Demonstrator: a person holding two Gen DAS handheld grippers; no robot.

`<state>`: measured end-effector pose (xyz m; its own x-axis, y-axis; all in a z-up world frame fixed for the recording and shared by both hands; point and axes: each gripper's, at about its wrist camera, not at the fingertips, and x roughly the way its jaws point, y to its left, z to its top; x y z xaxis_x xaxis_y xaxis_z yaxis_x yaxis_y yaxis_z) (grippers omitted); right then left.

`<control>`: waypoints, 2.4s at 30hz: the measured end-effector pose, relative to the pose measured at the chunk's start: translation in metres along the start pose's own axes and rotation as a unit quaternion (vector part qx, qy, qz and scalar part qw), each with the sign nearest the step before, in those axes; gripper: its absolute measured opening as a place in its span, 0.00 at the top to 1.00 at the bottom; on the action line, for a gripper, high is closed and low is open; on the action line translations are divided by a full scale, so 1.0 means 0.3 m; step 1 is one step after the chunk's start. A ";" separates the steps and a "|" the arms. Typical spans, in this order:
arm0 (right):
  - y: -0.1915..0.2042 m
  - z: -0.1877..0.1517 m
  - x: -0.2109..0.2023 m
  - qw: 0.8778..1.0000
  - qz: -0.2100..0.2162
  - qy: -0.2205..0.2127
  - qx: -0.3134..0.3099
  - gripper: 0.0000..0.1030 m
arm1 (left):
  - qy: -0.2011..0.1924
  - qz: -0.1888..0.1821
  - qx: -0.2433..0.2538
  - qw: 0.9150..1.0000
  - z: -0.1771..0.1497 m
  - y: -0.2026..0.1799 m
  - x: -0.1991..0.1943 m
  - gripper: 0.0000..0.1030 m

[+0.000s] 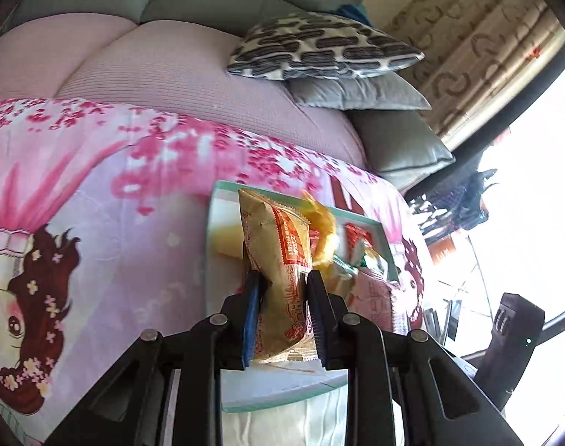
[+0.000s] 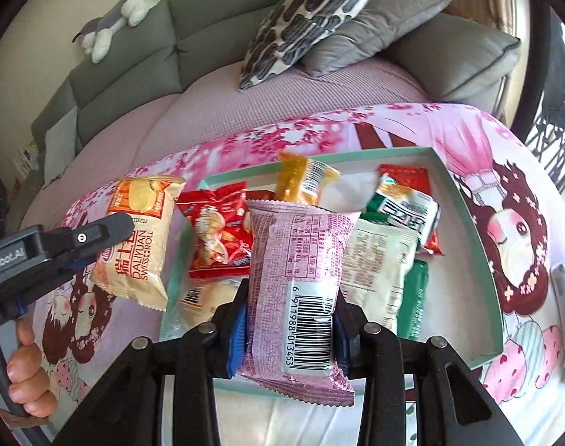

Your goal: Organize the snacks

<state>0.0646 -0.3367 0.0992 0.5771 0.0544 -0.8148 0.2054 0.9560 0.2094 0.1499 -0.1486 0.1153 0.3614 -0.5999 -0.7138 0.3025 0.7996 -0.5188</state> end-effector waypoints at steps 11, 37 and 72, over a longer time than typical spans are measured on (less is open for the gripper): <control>-0.074 -0.040 0.008 1.000 -0.018 0.012 0.015 0.59 | 0.059 -0.006 0.040 0.997 -0.068 -0.122 0.154 0.74; 0.047 -0.224 -0.072 0.998 -0.064 -0.026 -0.008 0.00 | -0.019 0.248 0.063 0.966 -0.288 0.043 -0.092 0.25; 0.032 -0.292 -0.033 0.996 -0.076 -0.046 -0.027 0.00 | 0.025 0.374 0.052 0.926 -0.389 0.097 -0.047 0.13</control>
<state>-0.0084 -0.3027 0.0619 0.6127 -0.1162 -0.7817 0.2542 0.9656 0.0557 0.0507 -0.1137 0.0553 0.4638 0.1235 -0.8773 0.0691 0.9822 0.1748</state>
